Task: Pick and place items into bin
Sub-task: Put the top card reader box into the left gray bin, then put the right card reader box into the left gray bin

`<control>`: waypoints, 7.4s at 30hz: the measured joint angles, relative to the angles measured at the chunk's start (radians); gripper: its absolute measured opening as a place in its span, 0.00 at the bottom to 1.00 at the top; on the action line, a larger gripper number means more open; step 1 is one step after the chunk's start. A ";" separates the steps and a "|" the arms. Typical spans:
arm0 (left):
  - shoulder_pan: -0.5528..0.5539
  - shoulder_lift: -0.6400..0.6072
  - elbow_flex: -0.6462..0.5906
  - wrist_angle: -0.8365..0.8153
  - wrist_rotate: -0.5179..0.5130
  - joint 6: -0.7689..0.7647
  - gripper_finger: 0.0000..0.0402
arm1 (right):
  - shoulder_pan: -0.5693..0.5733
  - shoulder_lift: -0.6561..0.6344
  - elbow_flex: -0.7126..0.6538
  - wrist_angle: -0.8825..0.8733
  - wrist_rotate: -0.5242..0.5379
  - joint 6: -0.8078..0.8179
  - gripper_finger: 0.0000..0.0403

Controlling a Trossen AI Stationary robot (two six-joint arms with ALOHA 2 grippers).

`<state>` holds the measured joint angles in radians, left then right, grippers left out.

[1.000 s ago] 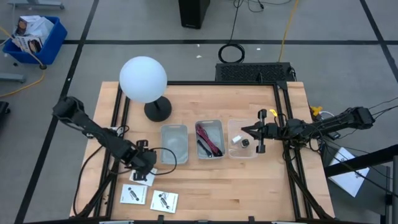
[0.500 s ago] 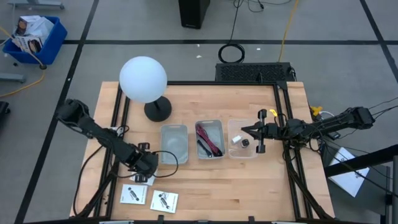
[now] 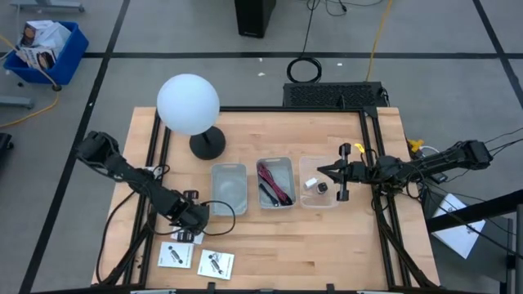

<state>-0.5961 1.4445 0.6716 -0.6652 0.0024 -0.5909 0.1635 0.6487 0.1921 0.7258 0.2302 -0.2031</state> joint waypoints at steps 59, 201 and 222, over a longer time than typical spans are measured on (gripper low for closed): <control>0.402 0.199 0.568 -0.295 -0.454 1.822 0.02 | 0.000 0.003 0.000 -0.014 0.001 0.005 0.01; -0.036 0.356 0.449 0.058 0.093 -0.069 0.73 | 0.001 0.005 0.001 -0.011 0.000 0.023 0.01; -0.085 0.365 0.308 0.285 0.007 -0.108 0.56 | 0.001 0.005 0.000 -0.011 0.001 0.018 0.01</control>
<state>-0.6807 1.8090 0.9796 -0.3802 0.0097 -0.6990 0.1646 0.6537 0.1921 0.7151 0.2310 -0.1856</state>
